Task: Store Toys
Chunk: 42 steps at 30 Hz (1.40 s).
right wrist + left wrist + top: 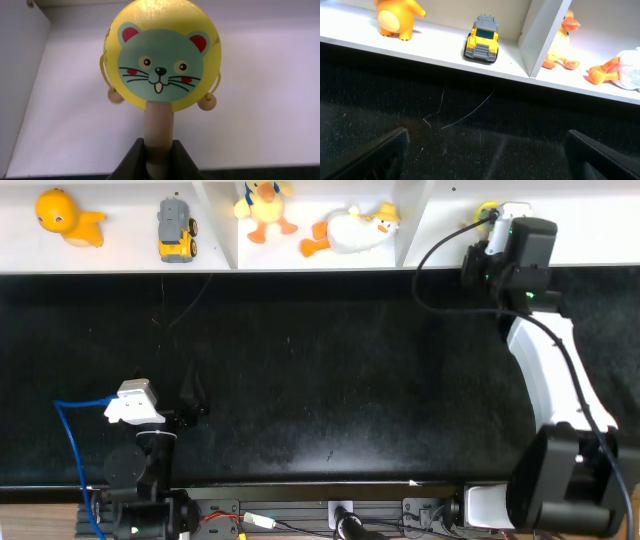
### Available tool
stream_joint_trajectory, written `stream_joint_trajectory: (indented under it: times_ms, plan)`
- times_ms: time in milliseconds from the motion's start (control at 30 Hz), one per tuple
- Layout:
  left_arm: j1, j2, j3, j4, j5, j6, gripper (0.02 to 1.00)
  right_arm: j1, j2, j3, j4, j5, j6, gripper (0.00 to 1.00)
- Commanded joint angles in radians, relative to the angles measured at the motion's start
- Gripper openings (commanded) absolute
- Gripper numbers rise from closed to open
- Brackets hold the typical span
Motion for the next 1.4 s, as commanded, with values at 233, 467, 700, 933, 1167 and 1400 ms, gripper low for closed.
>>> stream_joint_trajectory:
  times_ms: [233, 467, 700, 933, 1167, 1400]
  plan:
    - [-0.006, -0.010, -0.008, 0.006, 0.006, -0.021, 0.998, 0.056, 0.110, 0.002, 0.140, -0.060, 0.010, 0.047]
    - [-0.006, -0.010, -0.008, 0.006, 0.006, -0.021, 0.998, 0.058, 0.131, 0.002, 0.161, -0.033, 0.016, 0.049]
    - [-0.006, -0.010, -0.008, 0.006, 0.006, -0.021, 0.996, 0.058, 0.159, 0.002, 0.164, -0.020, 0.035, 0.047]
    - [-0.006, -0.010, -0.008, 0.006, 0.006, -0.021, 0.998, 0.058, 0.160, 0.002, 0.157, -0.019, 0.046, 0.310]
    - [-0.006, -0.010, -0.008, 0.006, 0.006, -0.021, 0.998, 0.060, 0.121, 0.015, 0.083, -0.021, 0.151, 0.996]
    - [-0.006, -0.010, -0.008, 0.006, 0.006, -0.021, 0.996, 0.062, -0.117, 0.130, -0.421, 0.118, 0.333, 0.996]
